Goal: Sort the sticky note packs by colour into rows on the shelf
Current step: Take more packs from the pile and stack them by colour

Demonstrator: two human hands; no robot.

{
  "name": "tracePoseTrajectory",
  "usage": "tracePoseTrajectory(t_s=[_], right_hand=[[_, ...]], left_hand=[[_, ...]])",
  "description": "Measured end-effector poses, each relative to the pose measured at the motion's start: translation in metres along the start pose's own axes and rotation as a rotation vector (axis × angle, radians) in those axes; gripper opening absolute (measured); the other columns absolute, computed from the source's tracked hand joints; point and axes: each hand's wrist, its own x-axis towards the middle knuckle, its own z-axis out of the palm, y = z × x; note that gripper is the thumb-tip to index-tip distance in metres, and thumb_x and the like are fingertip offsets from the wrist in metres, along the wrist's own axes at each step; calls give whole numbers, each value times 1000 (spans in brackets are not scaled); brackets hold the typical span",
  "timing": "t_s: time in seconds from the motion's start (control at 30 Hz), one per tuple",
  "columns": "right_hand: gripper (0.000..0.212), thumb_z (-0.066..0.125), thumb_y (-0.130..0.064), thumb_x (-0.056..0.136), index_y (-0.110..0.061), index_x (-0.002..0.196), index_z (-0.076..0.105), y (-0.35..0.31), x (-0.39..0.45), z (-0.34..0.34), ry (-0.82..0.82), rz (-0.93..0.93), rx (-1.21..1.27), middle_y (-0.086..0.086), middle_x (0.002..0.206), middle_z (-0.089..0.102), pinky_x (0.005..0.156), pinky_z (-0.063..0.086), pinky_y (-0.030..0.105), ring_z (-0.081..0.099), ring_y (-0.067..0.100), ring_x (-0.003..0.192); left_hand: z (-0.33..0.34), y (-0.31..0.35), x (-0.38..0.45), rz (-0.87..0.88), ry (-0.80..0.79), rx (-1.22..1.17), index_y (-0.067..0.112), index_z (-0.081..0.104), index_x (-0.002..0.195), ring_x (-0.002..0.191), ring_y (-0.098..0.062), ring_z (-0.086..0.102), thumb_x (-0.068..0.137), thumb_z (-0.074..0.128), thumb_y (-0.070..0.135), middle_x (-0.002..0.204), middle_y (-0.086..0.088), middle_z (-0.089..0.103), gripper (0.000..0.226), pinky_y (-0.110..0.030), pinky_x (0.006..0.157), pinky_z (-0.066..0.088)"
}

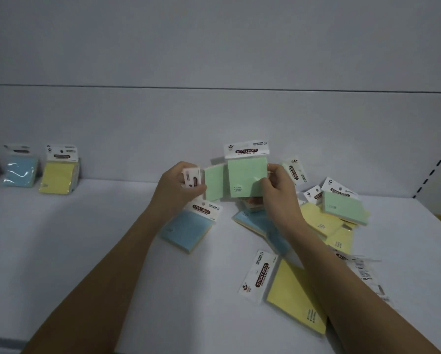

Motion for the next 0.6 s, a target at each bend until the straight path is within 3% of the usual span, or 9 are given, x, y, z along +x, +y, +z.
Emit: tracePoseTrajectory(t_s=[0.17,0.3,0.43,0.5,0.6], right_hand=[[26,34,-5,95,-13,115,49,-21,-1,-1,-8,13,94,2,103,62,57,59,31,69,14,81],[26,34,-6,95,-14,114,50,-33,-3,4,-82,47,103,3,102,63,74,59,46,69,13,70],[25,35,-2,94,-10,111,51,-42,-12,16,-201,11,102,8,102,62,63,60,28,67,15,78],[26,35,-1,93,-9,111,52,-45,-18,27,-286,27,95,11,101,61,61,60,27,66,15,75],[26,36,-2,91,-10,109,53,-49,-31,50,-377,70,96,17,107,60,60,60,29,67,21,75]], left_hand=[[-13,26,8,-89,136,-183,17,62,101,70,-6,61,79,70,1,88,6,68,28,-12,59,50],[-31,31,-10,-174,236,-398,14,60,107,85,-17,66,87,65,8,97,-1,69,22,-31,68,58],[-55,20,-39,-383,333,-674,8,54,122,80,-20,65,97,49,9,101,-10,65,25,-31,54,59],[-70,16,-58,-536,326,-820,3,50,123,73,-22,66,97,41,3,99,-15,62,28,-30,49,57],[-92,17,-84,-624,250,-809,3,52,119,71,-23,63,87,41,-5,94,-16,60,35,-27,49,55]])
